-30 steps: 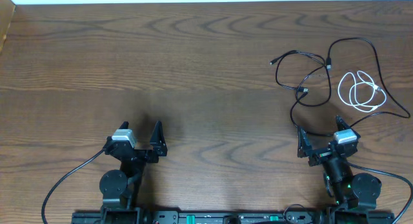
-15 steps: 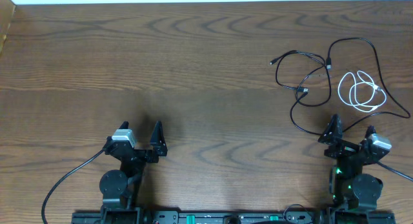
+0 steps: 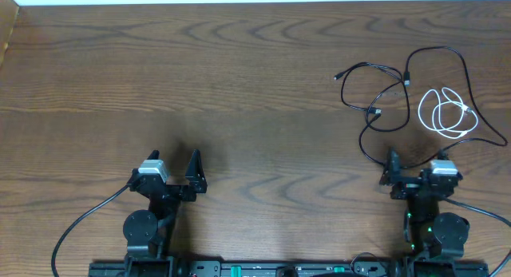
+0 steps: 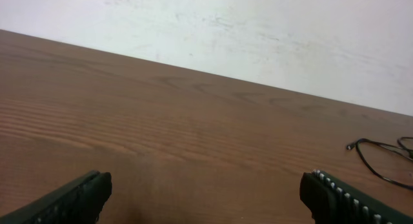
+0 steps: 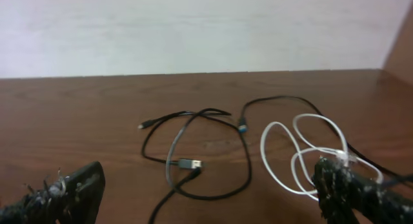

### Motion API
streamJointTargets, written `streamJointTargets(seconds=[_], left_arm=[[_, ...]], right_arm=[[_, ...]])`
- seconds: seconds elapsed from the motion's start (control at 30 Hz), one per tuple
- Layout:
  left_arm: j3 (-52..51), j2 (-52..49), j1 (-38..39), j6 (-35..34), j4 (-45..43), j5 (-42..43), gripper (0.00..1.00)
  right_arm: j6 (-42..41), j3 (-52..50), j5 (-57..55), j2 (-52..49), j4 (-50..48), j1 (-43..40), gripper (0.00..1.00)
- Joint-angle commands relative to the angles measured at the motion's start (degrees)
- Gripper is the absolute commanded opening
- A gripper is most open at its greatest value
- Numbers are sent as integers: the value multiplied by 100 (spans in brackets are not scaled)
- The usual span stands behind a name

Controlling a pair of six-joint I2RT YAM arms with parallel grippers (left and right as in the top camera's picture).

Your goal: Untangle cables

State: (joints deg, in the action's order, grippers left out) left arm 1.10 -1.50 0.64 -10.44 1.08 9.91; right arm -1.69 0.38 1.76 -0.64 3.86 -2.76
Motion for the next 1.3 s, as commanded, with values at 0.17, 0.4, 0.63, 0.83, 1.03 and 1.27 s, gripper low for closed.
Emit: streamJointTargets(seconds=[0.17, 0.4, 0.63, 0.83, 1.03, 1.27], left_arm=[[-87, 2, 9, 74, 221, 50, 98], [-87, 2, 9, 74, 221, 50, 97], [-87, 2, 9, 74, 221, 50, 98], [-87, 2, 9, 74, 221, 50, 97], [-87, 2, 9, 74, 223, 50, 98], [-87, 2, 9, 74, 223, 52, 98]], right_arm=[[308, -13, -37, 33, 26, 260, 99], [-28, -13, 13, 33, 22, 260, 99], [-103, -13, -11, 33, 28, 260, 99], [-103, -9, -11, 33, 28, 260, 99], [-103, -9, -11, 33, 28, 260, 99], [-103, -9, -11, 33, 28, 260, 99]])
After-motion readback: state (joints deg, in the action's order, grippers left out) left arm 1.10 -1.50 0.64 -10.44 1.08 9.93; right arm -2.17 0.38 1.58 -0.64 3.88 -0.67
